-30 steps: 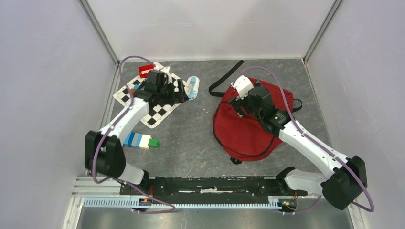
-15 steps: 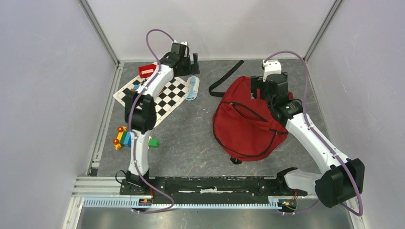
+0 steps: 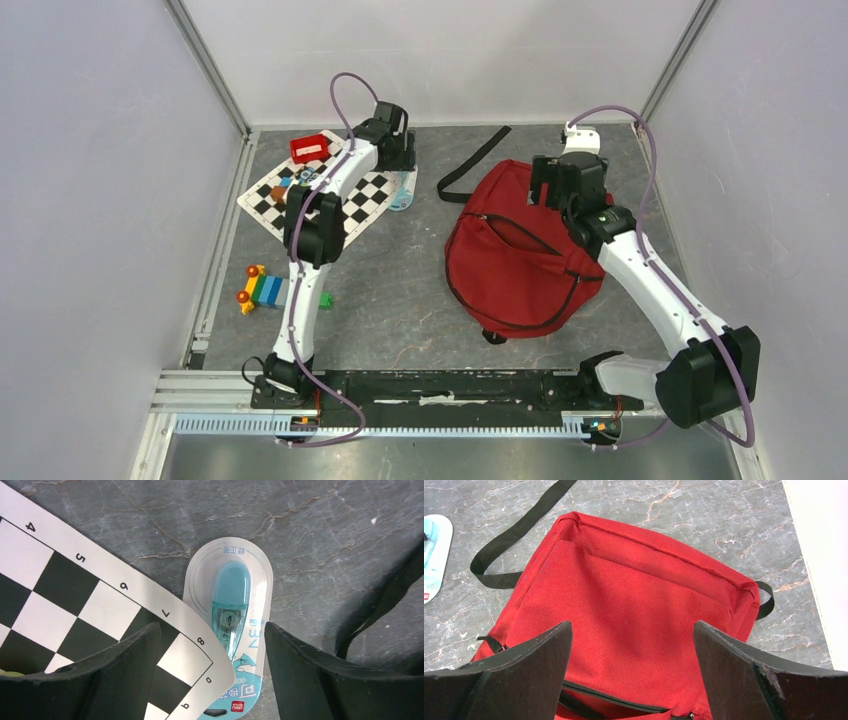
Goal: Pack the student bag
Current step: Pick up the stationery from the center of the board.
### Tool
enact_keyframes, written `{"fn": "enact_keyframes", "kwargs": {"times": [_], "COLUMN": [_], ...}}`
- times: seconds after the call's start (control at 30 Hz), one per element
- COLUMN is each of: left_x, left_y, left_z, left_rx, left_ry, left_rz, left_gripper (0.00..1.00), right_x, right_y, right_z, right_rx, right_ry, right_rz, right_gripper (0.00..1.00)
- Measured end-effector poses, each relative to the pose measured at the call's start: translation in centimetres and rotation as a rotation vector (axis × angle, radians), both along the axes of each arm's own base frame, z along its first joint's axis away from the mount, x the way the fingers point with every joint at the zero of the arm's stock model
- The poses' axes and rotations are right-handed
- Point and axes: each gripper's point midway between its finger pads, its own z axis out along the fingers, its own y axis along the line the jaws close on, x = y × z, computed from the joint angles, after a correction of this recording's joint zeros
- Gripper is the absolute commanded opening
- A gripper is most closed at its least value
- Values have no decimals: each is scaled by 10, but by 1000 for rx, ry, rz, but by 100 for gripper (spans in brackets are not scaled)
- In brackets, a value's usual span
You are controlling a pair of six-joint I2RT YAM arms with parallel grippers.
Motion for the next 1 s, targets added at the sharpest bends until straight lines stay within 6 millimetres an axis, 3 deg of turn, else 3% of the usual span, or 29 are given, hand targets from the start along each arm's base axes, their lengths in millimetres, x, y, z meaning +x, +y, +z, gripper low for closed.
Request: {"fn": "enact_keyframes", "kwargs": {"times": [0.4, 0.57, 0.67, 0.87, 1.0], "left_x": [-3, -7, -6, -4, -3], "left_y": [-16, -27, -30, -29, -27], "left_z": [-9, -29, -29, -30, -30], "left_rx": [47, 54, 59, 74, 81], "left_ry": [-6, 17, 7, 1, 0], "left_rz": [-71, -93, -98, -90, -89], "left_gripper": [73, 63, 59, 41, 16], "right_x": [7, 8, 8, 6, 6], "right_y": [5, 2, 1, -2, -4], "right_z": [-17, -22, -23, -26, -26], "right_rx": [27, 25, 28, 29, 31], "right_ry": [55, 76, 80, 92, 92], "right_rz": [0, -6, -10, -20, -27], "right_gripper": [94, 94, 94, 94, 93]}}
